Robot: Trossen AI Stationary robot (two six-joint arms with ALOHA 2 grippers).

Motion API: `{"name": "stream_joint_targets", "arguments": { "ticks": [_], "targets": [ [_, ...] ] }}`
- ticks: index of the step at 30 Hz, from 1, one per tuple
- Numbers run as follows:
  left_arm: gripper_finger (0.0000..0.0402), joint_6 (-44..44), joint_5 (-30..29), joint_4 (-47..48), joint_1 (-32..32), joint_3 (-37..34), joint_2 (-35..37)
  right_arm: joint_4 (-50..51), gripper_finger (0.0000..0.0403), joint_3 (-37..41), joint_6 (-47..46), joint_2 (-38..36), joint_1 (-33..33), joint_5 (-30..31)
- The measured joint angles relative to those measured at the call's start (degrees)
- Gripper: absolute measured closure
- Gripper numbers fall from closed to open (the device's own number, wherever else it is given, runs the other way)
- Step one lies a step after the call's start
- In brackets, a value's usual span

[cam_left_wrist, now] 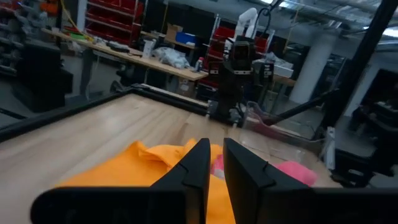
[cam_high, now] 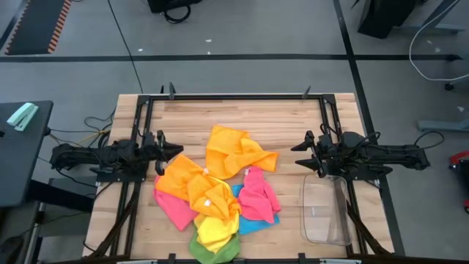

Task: Fold microfiber towels
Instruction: Fold the orange towel

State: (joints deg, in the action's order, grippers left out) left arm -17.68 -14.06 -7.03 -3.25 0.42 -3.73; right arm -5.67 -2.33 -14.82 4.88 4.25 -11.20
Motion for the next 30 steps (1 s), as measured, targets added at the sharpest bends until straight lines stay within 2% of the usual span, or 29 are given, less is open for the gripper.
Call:
{"name": "stream_joint_targets", "arguments": {
  "ticks": [5, 9, 12, 15, 20, 30],
  "targets": [
    [0.0353, -3.1, 0.4, -0.3, -0.3, 0.0, 0.0, 0.0, 0.0128, 0.0, 15.4, 0.0, 0.1, 1.4],
    [0.0358, -5.5, 4.5, -1.3, -0.9, 0.0, 0.0, 0.0, 0.0128, 0.0, 20.5, 0.0, 0.1, 1.3],
    [0.0361, -7.1, 7.7, -1.2, -0.9, 0.0, -0.1, -0.2, 0.0128, 0.0, 21.0, 0.0, 0.1, 1.4],
    [0.0362, -7.6, 7.7, -0.7, -0.7, 0.0, -1.4, -0.2, 0.0128, 0.0, 17.1, 0.0, 0.1, 1.3],
    [0.0362, -6.7, 5.2, -1.4, 1.7, 0.0, -7.2, -0.3, 0.0128, 0.0, 1.0, 0.0, 0.1, 1.3],
    [0.037, -2.7, 4.4, -9.5, 9.6, 0.0, -22.3, -8.3, 0.0128, 0.0, -3.2, 0.0, 0.1, 1.3]
  ]
}}
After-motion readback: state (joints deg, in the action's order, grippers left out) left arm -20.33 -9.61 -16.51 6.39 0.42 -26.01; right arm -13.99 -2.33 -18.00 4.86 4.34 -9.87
